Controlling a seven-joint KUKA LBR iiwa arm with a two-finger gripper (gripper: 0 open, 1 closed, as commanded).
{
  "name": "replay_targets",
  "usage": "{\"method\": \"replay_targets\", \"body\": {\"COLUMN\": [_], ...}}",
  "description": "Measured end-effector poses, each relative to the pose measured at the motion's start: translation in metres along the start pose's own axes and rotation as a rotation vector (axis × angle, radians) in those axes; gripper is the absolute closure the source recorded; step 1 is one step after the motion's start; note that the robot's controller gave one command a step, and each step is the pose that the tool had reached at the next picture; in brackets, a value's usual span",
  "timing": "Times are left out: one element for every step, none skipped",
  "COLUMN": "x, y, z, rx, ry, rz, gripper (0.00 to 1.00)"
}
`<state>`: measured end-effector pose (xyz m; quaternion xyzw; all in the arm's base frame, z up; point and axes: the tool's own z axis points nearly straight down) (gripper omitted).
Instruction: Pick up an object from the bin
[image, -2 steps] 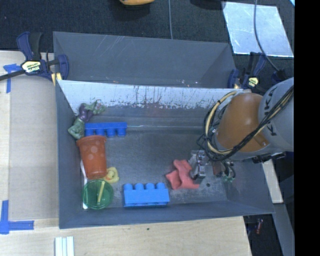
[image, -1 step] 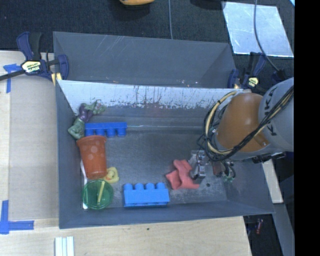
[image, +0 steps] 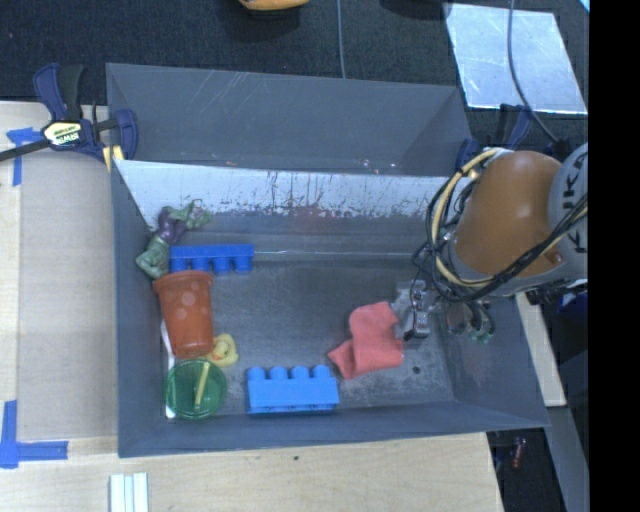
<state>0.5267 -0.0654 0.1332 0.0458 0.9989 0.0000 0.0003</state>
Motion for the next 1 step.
{"method": "replay_targets", "body": {"x": [0.0015], "y": [0.0102], "z": [-0.0752], "rx": [0.000], "ry": [0.003], "rz": [-0.149], "gripper": [1.00]}}
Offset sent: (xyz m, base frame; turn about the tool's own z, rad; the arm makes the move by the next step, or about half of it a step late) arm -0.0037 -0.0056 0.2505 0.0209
